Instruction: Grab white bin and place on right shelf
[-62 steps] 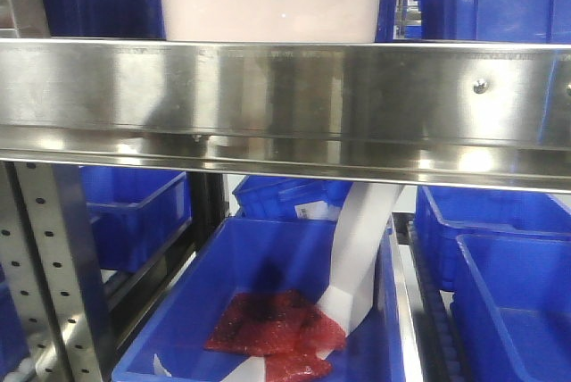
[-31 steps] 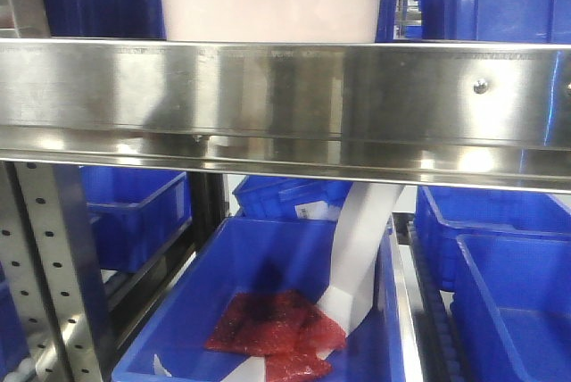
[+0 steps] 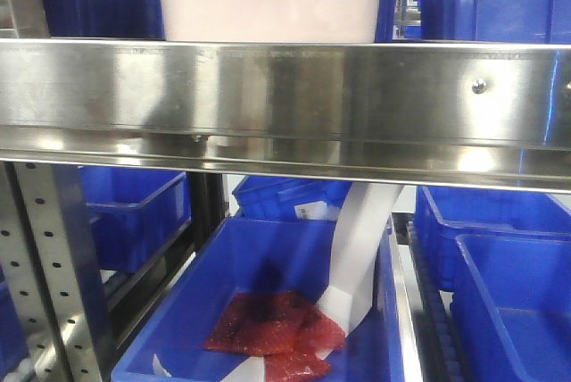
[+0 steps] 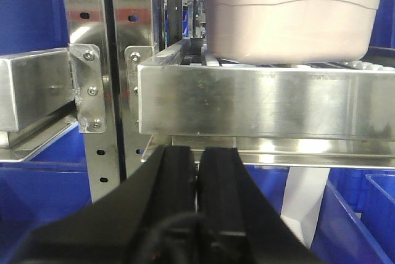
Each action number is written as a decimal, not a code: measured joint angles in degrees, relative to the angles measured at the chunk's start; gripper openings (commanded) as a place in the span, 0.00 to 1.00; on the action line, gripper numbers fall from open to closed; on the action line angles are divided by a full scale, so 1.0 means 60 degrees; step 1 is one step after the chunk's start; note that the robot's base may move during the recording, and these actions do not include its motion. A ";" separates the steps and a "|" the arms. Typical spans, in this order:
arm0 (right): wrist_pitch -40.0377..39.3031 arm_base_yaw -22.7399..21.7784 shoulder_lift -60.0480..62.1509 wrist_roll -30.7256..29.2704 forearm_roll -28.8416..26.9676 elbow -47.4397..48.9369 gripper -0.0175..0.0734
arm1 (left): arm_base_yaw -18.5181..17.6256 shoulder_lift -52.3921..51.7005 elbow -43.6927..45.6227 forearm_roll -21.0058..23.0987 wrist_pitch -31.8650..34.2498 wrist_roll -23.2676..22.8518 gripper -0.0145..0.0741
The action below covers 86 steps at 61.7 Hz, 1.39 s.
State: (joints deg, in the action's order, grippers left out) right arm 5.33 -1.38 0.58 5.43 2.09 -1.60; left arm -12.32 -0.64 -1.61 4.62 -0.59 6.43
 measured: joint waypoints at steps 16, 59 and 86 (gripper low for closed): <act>0.0000 0.0000 0.0000 0.0000 0.0000 0.0000 0.27 | 0.0084 0.0000 0.0000 0.0000 0.0017 0.0000 0.03; 0.0000 0.0000 0.0000 0.0006 0.0000 0.0000 0.27 | 0.1013 0.0000 0.0000 0.0000 0.0017 0.0000 0.03; 0.0000 0.0000 0.0000 0.0006 0.0000 0.0000 0.27 | 0.1632 0.0000 0.0000 0.0000 0.0017 0.0000 0.03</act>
State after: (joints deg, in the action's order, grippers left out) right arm 5.33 -1.38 0.58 5.46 2.09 -1.60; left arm -2.52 -0.64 -1.61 4.62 -0.49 6.43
